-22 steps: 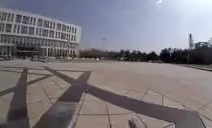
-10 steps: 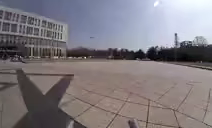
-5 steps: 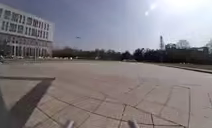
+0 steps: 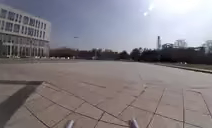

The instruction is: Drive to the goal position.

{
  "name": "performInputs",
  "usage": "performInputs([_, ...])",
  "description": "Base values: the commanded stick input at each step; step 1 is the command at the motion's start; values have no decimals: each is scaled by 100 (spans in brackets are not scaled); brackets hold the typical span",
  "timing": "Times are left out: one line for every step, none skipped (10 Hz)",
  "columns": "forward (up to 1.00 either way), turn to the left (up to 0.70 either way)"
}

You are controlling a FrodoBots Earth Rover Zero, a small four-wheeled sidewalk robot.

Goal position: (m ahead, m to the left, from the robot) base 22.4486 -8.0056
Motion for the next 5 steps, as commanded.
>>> performInputs([100, -17])
performInputs([100, -27])
performInputs([100, -27])
performInputs([100, -27])
performInputs([100, -27])
